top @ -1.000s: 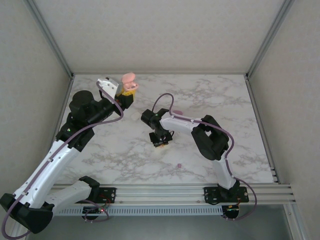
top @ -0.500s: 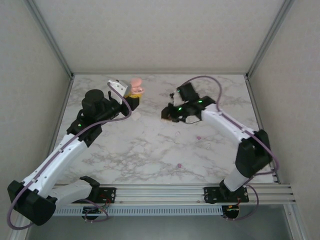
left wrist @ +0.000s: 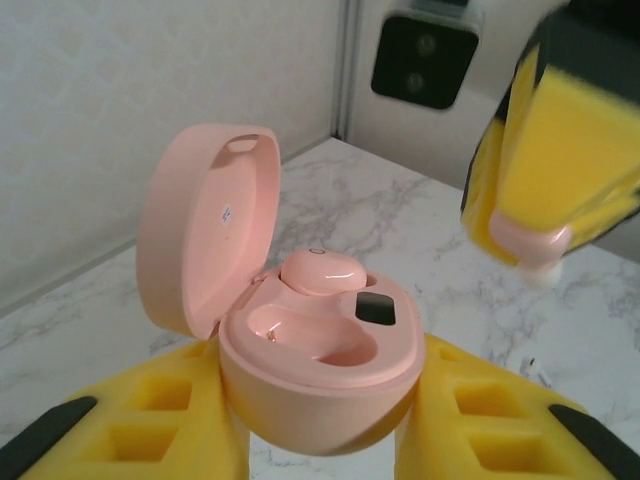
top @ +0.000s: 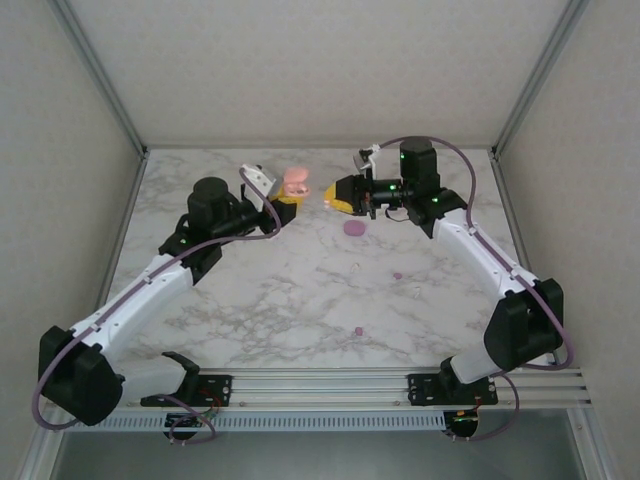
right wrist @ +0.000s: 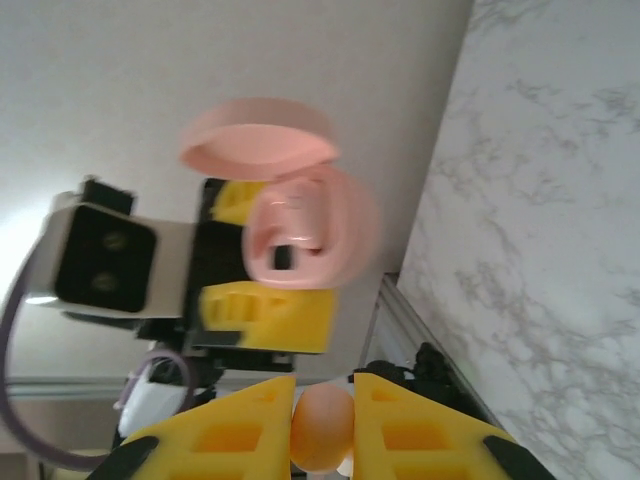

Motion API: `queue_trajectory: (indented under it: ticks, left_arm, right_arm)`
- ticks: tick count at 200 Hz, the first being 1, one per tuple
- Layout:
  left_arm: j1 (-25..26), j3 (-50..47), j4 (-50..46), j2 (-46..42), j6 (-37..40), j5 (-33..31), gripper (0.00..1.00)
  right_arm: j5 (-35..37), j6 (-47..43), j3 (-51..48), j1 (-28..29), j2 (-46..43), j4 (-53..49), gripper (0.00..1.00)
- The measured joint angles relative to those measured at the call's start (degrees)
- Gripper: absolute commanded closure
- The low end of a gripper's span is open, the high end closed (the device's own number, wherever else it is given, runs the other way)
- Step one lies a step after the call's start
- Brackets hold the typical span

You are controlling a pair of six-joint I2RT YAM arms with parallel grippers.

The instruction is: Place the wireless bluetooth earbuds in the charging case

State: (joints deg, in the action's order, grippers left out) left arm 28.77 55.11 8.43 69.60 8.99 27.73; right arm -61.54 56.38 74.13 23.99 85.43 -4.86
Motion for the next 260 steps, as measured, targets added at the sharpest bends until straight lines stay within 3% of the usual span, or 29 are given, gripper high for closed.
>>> queue_trajectory:
  ticks: [32, 143, 260]
  left_arm:
    - [1.0, -0.5, 1.8, 1.4, 2.2, 2.3, 0.89]
    - [3.2, -0.5, 6.2, 4.3, 5.0, 5.5, 0.88]
    - [3.8, -0.5, 6.5, 4.3, 4.9, 6.1, 0.88]
  right_arm:
    - [1.1, 0.4, 0.7, 0.3, -1.8, -0.4, 0.82]
    - [16.6, -8.9, 4.8, 7.2, -3.8, -7.0, 0.82]
    - [21.0, -9.9, 4.9, 8.8, -2.4, -7.9, 0.81]
